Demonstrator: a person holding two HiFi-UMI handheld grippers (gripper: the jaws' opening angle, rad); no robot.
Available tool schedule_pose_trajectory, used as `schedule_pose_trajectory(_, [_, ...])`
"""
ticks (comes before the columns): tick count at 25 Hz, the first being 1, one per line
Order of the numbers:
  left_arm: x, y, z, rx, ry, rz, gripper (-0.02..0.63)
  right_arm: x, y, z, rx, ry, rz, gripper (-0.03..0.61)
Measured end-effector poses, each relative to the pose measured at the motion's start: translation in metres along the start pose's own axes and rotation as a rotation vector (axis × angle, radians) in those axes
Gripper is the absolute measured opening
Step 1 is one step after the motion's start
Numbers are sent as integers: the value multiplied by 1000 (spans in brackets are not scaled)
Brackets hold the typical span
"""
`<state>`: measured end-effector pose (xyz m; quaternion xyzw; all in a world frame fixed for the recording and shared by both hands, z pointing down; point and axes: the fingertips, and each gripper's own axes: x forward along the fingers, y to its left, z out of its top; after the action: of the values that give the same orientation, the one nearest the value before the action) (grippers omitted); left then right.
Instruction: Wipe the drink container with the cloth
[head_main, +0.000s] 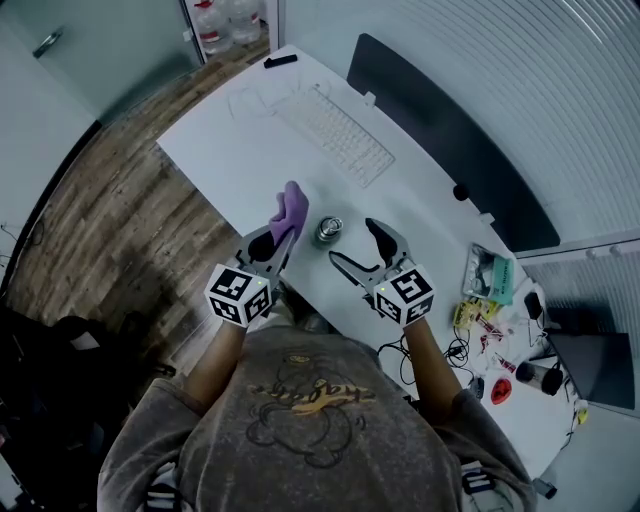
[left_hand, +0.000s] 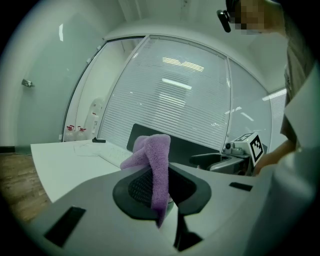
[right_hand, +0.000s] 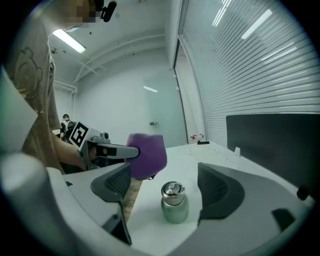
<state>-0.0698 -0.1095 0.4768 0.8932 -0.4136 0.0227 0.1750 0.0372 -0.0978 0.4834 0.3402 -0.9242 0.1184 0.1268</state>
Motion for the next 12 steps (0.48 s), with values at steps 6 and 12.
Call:
schedule_pose_trajectory(6, [8,5,-1,-13,0,-8,52,20,0,1,-138,124,157,399])
schedule_pose_trajectory(12, [13,12,0,-23,-4,1,52,50,-9,-28,-128,187,183,380])
